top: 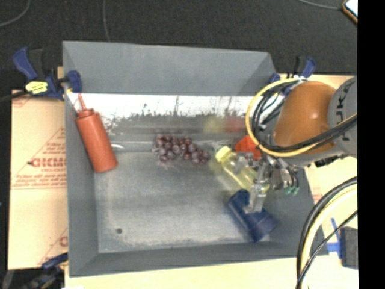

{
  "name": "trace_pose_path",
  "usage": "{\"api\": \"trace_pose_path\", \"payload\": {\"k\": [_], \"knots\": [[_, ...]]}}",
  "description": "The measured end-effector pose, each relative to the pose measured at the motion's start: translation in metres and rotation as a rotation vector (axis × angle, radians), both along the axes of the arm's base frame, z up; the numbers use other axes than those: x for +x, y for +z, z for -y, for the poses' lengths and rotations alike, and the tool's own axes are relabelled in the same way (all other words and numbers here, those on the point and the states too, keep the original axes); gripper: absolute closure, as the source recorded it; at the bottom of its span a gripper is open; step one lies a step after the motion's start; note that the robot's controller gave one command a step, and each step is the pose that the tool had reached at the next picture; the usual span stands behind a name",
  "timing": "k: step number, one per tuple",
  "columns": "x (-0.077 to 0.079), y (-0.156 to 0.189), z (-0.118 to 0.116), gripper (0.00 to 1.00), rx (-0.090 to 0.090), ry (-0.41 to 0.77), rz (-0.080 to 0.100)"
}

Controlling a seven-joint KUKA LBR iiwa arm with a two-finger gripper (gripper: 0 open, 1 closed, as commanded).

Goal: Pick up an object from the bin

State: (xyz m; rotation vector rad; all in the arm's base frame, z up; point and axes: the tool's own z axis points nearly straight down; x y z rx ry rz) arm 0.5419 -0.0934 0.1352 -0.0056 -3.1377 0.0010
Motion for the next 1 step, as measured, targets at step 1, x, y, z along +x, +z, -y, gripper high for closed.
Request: {"api": "trace_pose_path", "payload": {"k": [1], "knots": [[0.0020,0.0036,-0.0001,0.00,-0.001,0.005,0.007]]}}
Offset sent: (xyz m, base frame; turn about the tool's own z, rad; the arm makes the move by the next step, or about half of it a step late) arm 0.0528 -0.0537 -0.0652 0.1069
